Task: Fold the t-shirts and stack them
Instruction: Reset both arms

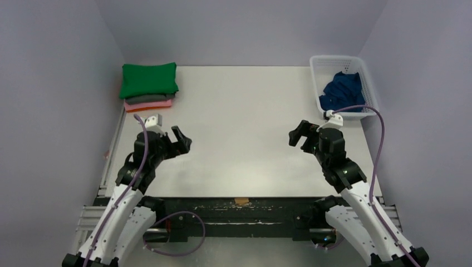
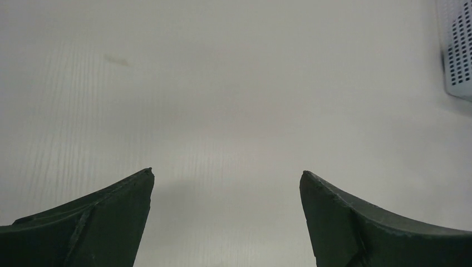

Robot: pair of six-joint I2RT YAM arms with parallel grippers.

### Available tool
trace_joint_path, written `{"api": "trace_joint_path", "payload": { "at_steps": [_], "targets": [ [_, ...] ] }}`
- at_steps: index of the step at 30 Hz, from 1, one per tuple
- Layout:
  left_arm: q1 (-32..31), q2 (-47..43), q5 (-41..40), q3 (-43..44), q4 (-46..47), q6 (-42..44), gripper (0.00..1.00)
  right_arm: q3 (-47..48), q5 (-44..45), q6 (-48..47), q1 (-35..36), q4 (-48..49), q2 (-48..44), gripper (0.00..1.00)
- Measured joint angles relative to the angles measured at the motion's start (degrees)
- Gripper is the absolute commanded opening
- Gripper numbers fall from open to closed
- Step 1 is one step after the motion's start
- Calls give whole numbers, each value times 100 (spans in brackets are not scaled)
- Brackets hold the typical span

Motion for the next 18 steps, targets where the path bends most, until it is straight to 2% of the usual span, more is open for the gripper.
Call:
{"api": "trace_joint_path", "payload": {
  "at_steps": [3, 8, 18],
  "targets": [
    [-52, -916, -149, -850, -417, -151, 100, -393, 76, -11, 0, 48, -420, 99],
    [-85, -1851, -175, -1390, -614, -334, 100, -1147, -197, -17, -11, 264, -715, 99],
    [-85, -1613, -345, -1464, -603, -382, 100, -1556, -380, -7, -11, 745, -734, 99]
  ]
}}
